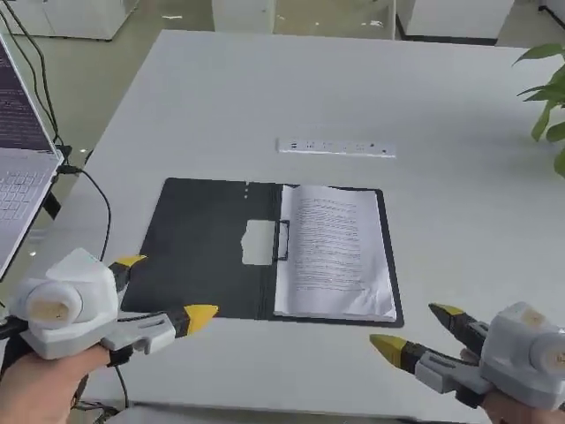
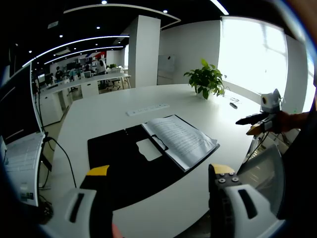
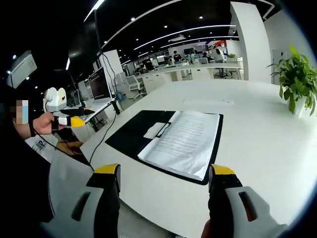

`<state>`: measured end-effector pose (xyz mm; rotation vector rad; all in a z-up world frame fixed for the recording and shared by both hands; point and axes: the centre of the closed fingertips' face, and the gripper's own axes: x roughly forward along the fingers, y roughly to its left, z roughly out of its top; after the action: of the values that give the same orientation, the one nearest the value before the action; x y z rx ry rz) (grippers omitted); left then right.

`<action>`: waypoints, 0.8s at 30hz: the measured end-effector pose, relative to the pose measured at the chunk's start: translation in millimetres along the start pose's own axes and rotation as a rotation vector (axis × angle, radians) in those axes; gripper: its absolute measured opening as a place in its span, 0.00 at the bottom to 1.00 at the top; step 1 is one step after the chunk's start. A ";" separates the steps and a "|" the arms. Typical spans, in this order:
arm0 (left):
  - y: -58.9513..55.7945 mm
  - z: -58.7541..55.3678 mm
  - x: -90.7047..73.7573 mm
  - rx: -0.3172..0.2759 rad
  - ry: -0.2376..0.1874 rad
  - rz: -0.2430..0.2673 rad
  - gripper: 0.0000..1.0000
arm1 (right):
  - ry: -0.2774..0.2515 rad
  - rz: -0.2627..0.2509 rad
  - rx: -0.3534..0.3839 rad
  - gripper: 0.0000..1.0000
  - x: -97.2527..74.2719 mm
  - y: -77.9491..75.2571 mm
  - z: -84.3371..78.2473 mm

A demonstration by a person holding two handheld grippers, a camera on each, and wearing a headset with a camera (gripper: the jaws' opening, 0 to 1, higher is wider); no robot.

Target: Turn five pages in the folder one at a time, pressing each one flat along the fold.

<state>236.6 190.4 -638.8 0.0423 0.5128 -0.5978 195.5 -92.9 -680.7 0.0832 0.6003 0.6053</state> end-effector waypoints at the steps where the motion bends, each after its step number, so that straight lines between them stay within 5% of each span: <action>1: 0.1 1.1 0.0 -0.002 -0.003 -0.001 0.79 | 0.000 0.000 -0.001 0.72 0.3 -0.3 0.3; 7: 1.2 7.8 1.2 -0.005 -0.015 0.002 0.79 | 0.002 0.003 0.002 0.72 2.1 -0.7 0.8; 24: 1.6 1.6 1.4 -0.006 -0.005 0.005 0.79 | 0.008 0.003 -0.003 0.72 2.8 -3.2 0.1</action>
<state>239.2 190.7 -638.3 0.0366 0.5094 -0.5914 198.9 -93.9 -682.9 0.0786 0.6074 0.6102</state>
